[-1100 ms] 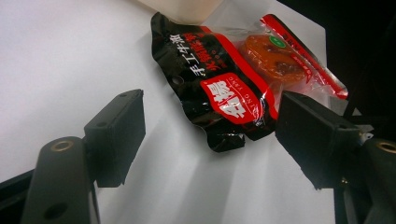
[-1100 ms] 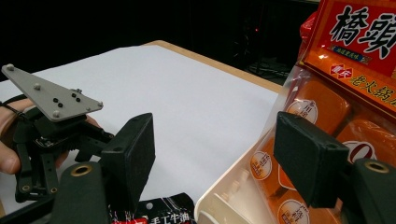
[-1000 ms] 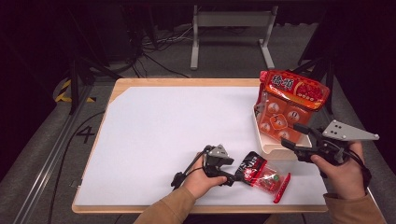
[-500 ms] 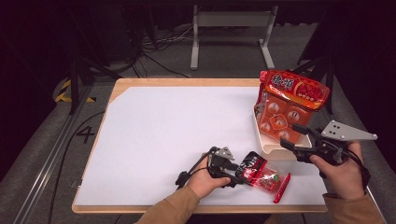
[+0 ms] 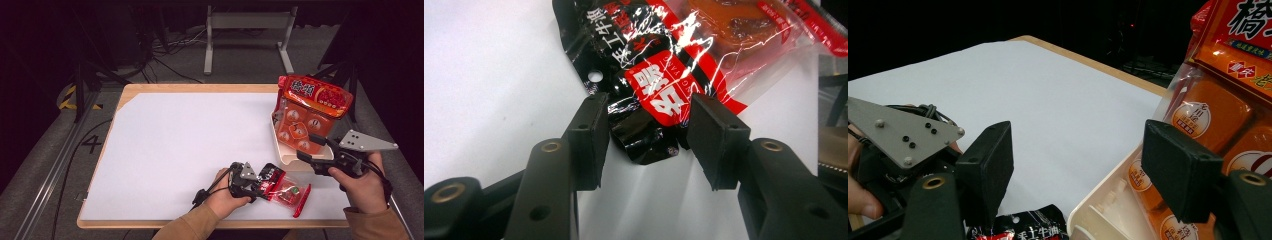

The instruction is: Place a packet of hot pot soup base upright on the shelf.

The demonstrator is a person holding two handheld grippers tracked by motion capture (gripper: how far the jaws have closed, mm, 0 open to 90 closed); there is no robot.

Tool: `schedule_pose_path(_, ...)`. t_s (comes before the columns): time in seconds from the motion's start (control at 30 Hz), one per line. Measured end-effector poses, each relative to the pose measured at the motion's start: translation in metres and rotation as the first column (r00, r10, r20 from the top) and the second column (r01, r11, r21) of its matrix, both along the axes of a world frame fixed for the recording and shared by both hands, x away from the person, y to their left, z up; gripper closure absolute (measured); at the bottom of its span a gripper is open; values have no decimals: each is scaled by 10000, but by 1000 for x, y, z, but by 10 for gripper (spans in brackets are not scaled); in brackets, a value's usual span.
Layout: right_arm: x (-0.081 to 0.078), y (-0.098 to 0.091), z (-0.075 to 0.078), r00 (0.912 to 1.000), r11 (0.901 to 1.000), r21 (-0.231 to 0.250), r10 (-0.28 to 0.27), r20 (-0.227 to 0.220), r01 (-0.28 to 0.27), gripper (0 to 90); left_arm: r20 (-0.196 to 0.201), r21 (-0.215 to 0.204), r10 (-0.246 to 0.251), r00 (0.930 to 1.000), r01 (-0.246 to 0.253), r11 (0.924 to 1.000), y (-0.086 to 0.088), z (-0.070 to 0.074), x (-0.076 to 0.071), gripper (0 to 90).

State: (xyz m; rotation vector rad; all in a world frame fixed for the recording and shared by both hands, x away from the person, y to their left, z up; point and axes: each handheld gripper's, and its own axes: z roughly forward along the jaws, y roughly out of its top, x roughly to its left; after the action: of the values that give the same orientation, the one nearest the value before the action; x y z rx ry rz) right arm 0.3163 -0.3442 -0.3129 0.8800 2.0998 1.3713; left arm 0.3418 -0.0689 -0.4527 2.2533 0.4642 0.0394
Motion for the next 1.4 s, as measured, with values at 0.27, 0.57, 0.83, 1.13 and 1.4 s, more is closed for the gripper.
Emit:
schedule_pose_path(0.27,1,-1,-1,10000,10000,26,61,-40,-61,294,240,-531,86,9997,-74,9986,-8,2,4,247)
schedule_pose_path(0.57,0,-1,-1,9999,9999,66,110,-87,-110,288,461,558,-742,9962,716,9959,-34,1,6,238)
schedule_pose_path(0.83,1,0,-1,9997,9997,156,210,-150,-208,285,837,594,-374,9958,325,9977,-33,1,1,423)
schedule_pose_path(1.13,3,2,-2,9998,9996,172,219,-39,-218,286,931,581,-681,9933,629,9963,-33,1,-5,613)
schedule_pose_path(1.4,2,1,-2,9997,9996,199,224,-67,-223,290,925,415,-1111,9895,1077,9933,-34,1,-11,869)
